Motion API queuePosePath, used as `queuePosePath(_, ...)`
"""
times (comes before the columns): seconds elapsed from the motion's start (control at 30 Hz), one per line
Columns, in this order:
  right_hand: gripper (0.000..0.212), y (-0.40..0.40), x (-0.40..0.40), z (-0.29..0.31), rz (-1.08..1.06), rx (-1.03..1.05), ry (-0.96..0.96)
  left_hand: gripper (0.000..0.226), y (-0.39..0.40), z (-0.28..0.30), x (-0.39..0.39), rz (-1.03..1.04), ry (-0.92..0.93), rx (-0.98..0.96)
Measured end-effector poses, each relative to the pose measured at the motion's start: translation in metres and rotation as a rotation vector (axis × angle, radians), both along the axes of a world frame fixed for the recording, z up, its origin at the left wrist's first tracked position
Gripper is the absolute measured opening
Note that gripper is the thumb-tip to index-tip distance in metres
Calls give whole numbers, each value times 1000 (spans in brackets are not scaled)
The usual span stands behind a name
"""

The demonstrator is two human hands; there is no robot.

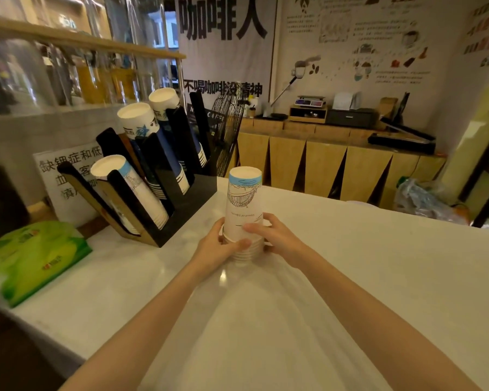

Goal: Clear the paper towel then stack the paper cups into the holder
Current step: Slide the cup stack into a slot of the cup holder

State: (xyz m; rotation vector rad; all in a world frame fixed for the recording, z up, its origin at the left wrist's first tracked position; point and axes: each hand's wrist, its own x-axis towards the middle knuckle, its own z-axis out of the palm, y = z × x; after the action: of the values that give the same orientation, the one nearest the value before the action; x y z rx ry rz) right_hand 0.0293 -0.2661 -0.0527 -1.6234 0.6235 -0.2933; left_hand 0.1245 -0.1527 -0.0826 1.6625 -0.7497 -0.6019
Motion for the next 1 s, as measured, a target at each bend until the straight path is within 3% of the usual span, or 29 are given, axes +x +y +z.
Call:
queuePosePath(0.17, 40, 15, 0, 2, -10, 20, -153, 73, 11, 9, -5, 69, -95, -31)
queuePosePath(0.3, 47, 32, 4, 22, -14, 2, -265, 70, 28, 42, 3, 50, -266, -40)
queuePosePath(0.6, 26, 83, 34, 119, 48, -124, -582, 71, 96, 149, 31, 152, -687, -157)
queuePosePath(0.73, 37, 113, 69, 151, 65, -193, -652, 71, 128, 181, 58, 197, -730, -219)
queuePosePath(0.9, 25, 143, 110, 170, 146, -247, -641, 70, 159, 192, 96, 238, -704, -261)
queuePosePath(1.0, 38, 154, 129, 170, 164, -227, -601, 71, 172, 186, 121, 208, -676, -248)
